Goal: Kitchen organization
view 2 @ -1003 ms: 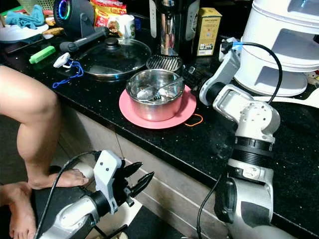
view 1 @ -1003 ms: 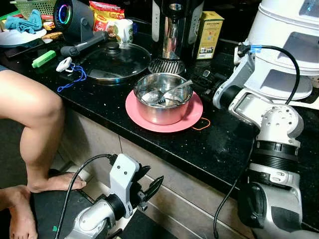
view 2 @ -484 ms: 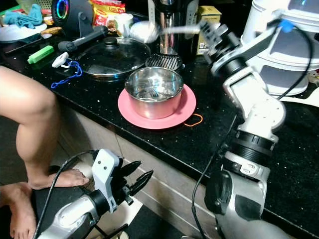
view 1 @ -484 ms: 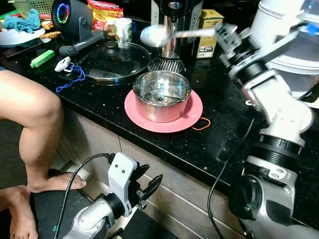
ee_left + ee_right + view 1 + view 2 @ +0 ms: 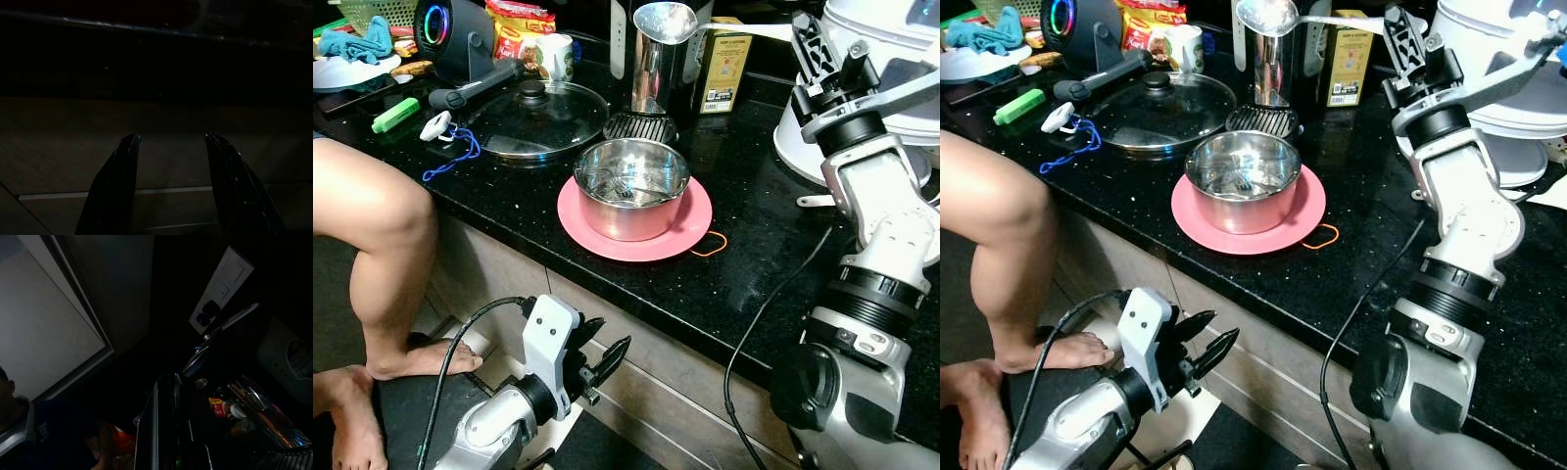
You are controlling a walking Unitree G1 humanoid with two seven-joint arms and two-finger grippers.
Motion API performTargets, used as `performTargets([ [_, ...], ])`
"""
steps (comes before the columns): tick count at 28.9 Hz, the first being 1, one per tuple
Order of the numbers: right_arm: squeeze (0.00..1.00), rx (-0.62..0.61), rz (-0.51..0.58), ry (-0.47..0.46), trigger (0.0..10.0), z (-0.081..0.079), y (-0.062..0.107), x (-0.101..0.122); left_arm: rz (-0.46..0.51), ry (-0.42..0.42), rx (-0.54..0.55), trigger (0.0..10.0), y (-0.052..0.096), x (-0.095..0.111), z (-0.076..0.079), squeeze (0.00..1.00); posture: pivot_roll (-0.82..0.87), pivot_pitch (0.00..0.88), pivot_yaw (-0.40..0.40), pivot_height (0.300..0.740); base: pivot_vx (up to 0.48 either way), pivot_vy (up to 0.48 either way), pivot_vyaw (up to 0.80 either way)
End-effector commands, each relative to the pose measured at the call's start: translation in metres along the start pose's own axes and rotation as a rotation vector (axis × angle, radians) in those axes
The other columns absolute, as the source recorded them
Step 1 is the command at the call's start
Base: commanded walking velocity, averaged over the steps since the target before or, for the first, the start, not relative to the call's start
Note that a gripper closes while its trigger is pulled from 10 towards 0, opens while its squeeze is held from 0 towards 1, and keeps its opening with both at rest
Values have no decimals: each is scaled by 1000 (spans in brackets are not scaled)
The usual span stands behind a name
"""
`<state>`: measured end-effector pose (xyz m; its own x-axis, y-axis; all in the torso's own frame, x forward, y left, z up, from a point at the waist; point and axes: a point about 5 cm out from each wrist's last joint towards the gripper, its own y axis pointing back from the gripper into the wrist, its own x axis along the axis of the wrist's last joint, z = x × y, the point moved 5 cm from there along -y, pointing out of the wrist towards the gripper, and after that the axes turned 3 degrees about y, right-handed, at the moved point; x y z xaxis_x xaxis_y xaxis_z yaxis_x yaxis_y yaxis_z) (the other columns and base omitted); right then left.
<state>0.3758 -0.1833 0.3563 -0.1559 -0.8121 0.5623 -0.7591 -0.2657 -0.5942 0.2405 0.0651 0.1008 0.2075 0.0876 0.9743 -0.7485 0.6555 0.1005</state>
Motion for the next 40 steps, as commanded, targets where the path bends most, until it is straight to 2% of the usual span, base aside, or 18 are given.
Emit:
performTargets([
  [1, 0, 9, 7, -4, 10000, 1, 1, 0, -12, 11, 13, 10000, 0, -1, -2, 0, 42, 2, -14, 732, 0, 0, 0],
  [5, 0, 8, 0, 3, 10000, 2, 1, -3, -25, 9, 16, 10000, 0, -2, -3, 0, 43, 2, -14, 732, 0, 0, 0],
  [22, 0, -3, -52, 53, 10000, 5, -2, -18, -46, 15, 24, 10000, -2, -4, -1, 0, 48, 2, -14, 732, -313, 0, 0],
  [30, 0, -24, -67, 80, 10000, 6, -3, -21, -47, 13, 18, 10000, 0, -4, -2, 0, 45, 3, -13, 732, -330, 0, -762],
  [35, 0, -26, -70, 89, 10000, 6, -3, -23, -20, 0, 25, 10000, 0, 1, -4, 0, 46, 3, -14, 732, 0, 0, -775],
  [40, 0, -32, -75, 116, 10000, 5, -4, -24, 27, -56, 69, 10000, -4, 12, -12, 0, 45, 2, -15, 732, 0, 0, -775],
])
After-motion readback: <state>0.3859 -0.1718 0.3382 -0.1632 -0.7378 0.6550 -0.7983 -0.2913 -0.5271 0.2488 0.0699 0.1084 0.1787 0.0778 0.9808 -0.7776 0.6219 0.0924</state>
